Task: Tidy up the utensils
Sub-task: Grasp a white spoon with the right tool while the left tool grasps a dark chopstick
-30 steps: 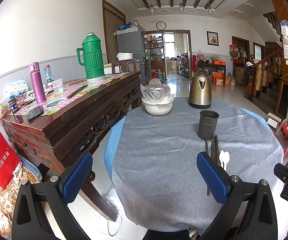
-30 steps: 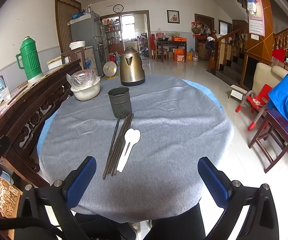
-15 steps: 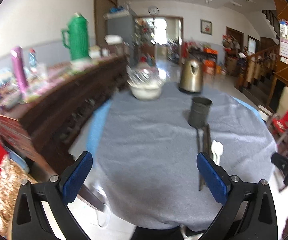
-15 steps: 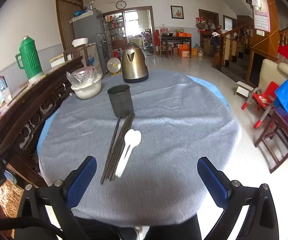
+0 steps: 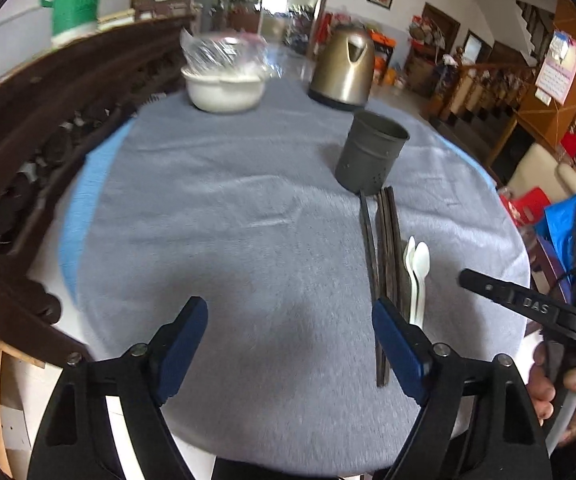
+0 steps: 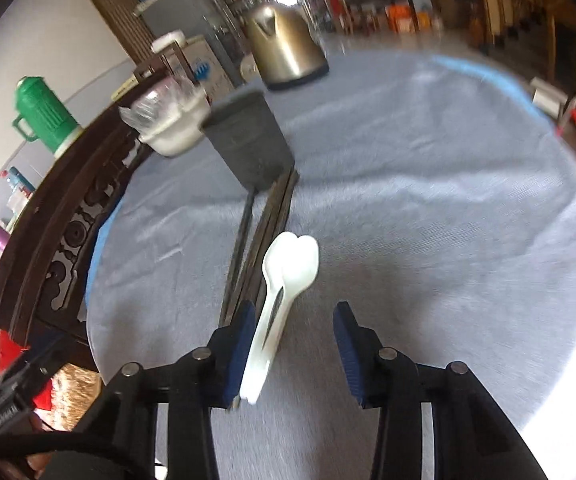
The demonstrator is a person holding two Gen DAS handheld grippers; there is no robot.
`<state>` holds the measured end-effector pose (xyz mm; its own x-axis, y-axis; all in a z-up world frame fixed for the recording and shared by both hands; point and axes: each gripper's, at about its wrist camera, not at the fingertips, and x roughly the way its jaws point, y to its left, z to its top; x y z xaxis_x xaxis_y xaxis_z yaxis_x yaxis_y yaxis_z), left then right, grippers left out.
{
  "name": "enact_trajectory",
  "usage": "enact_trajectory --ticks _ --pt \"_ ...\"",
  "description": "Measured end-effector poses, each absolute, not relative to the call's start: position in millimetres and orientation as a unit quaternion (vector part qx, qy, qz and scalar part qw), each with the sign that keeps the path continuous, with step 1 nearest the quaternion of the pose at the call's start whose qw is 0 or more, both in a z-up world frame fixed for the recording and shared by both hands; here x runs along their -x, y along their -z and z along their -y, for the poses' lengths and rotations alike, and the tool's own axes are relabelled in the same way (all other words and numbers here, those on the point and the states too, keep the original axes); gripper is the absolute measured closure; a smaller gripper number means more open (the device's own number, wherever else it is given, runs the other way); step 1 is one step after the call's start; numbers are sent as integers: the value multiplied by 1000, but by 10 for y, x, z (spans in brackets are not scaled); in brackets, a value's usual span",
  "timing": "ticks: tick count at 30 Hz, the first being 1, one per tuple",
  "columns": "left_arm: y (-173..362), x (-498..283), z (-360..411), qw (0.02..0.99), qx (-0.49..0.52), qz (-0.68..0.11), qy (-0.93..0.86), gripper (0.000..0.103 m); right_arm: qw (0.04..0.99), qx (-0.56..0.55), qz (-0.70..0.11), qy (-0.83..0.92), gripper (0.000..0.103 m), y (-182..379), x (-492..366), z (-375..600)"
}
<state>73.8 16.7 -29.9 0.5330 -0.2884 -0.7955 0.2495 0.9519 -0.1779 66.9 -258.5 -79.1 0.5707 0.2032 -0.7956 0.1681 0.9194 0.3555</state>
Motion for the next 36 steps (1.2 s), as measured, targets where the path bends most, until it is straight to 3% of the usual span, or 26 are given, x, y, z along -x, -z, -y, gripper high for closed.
enact_trajectory --ticks 7,13,15,17,22,36 --pt "485 -1309 49 854 12 -488 182 18 830 -228 -509 -14 56 1174 -1153 2604" --pt "623 -1679 249 834 17 -514 201 18 835 -169 -524 -11 55 1194 -1302 2480" --pt "682 -1779 329 828 14 -523 202 18 839 -144 -524 -11 68 1189 -1324 2445" --pt "739 -1841 396 824 8 -529 204 18 843 -127 -523 -13 69 1184 -1351 2438" --pt "857 -2004 651 809 -16 -547 213 30 848 -112 -518 5 70 1160 -1396 2602" --pt "1011 -2370 1080 797 -40 -563 214 36 848 -160 -506 8 70 1122 -1432 3110"
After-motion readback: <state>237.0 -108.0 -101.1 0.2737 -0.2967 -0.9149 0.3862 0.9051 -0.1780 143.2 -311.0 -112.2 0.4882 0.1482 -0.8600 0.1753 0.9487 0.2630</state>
